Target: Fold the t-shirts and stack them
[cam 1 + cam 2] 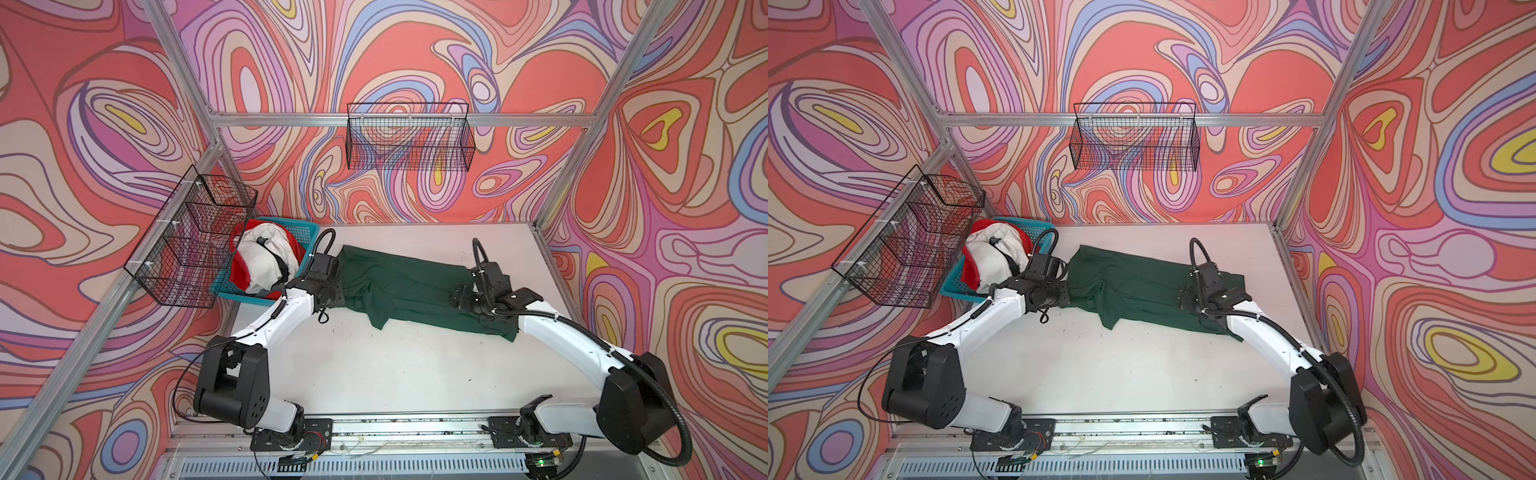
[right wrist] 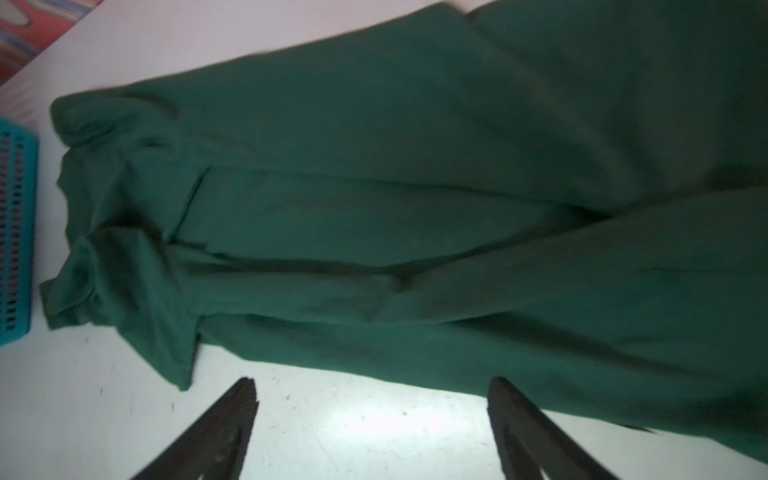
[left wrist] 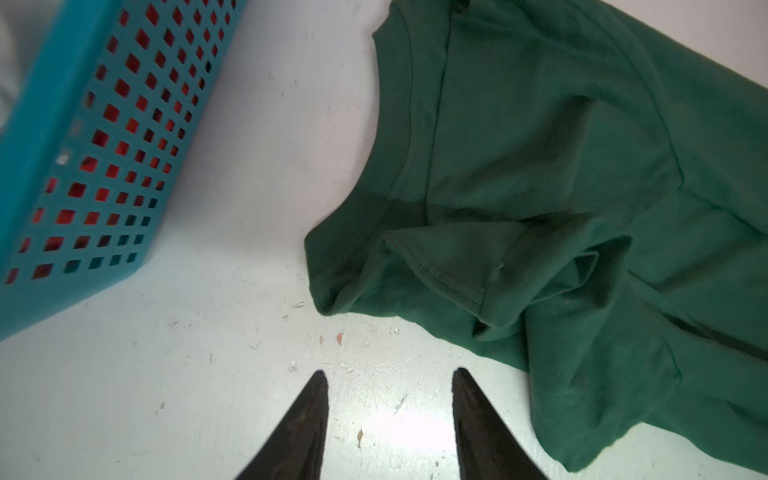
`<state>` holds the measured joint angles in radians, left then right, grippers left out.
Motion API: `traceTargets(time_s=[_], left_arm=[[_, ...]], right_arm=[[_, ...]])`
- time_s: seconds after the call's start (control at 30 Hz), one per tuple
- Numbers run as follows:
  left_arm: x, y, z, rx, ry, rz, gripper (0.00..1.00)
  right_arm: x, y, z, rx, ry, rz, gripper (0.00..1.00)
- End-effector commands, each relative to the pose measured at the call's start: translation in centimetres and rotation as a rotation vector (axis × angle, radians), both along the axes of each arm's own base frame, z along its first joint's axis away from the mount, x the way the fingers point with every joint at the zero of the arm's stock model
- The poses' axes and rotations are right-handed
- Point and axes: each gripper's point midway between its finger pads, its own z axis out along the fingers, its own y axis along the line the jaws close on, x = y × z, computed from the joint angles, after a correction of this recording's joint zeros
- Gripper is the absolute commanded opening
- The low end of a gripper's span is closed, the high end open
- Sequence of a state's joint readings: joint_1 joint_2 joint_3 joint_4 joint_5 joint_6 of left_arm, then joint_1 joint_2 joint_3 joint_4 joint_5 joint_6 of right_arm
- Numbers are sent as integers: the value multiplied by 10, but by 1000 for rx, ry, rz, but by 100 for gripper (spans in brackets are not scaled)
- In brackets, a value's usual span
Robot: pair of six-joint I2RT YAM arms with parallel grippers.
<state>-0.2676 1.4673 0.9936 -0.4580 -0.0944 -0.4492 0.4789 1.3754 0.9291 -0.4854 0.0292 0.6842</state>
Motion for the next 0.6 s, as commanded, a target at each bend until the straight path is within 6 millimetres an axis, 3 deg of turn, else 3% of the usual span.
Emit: traceTargets(time_s=[0.0, 0.13, 0.2, 0.3, 0.37, 0.57], left_arm=[[-3, -9, 9, -70, -36, -6, 52], [-19, -12, 19, -130, -90, -14, 63], [-27, -9, 27, -133, -129, -18, 66], [-38, 1, 38, -124, -186, 12, 71], [-43, 2, 46, -143, -217, 15, 75], [-50, -6, 56, -200, -234, -7, 86]], right_arm=[[6, 57, -7, 107, -32, 59, 90], [3, 120, -21, 205, -43, 141, 85], [0, 141, -31, 239, -32, 163, 84], [-3, 162, -46, 242, -14, 183, 77], [-6, 173, -49, 249, -11, 197, 65], [-19, 198, -76, 306, 36, 212, 63]])
